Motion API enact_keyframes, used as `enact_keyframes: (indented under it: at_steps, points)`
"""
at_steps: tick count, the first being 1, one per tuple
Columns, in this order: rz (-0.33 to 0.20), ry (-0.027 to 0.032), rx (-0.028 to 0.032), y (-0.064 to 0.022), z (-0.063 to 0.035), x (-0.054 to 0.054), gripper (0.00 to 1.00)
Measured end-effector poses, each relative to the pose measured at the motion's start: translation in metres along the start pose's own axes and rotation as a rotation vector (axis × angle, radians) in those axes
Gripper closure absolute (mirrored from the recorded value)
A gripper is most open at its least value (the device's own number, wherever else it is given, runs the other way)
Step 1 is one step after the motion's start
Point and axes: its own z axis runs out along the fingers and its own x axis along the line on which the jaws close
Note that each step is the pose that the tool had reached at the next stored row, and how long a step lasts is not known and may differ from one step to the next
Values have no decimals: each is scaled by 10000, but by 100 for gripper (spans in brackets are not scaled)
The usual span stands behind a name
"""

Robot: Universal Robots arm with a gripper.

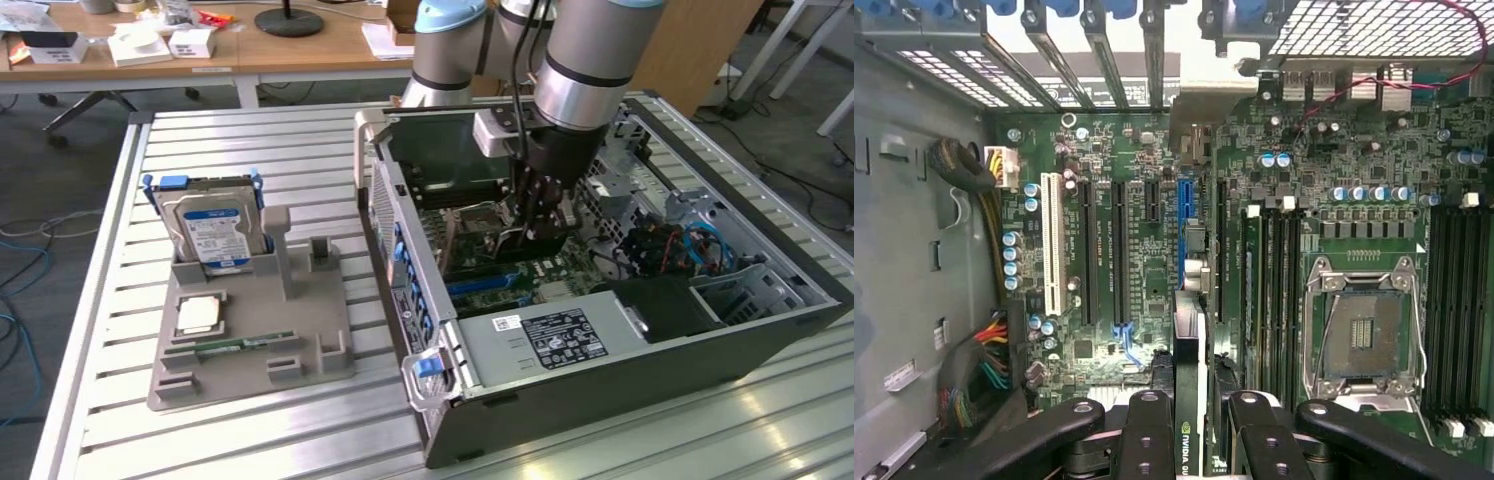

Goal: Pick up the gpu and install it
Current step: 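Insert the gpu into the slot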

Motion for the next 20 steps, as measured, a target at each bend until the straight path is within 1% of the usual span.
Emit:
enact_keyframes:
  at_steps: [8,12,17,20]
  points:
    - [-1,2,1,2,1,37,74]
    - [-1,3,0,38,0,41,74]
    - [-2,3,0,43,0,41,74]
    - [-1,4,1,70,-1,42,74]
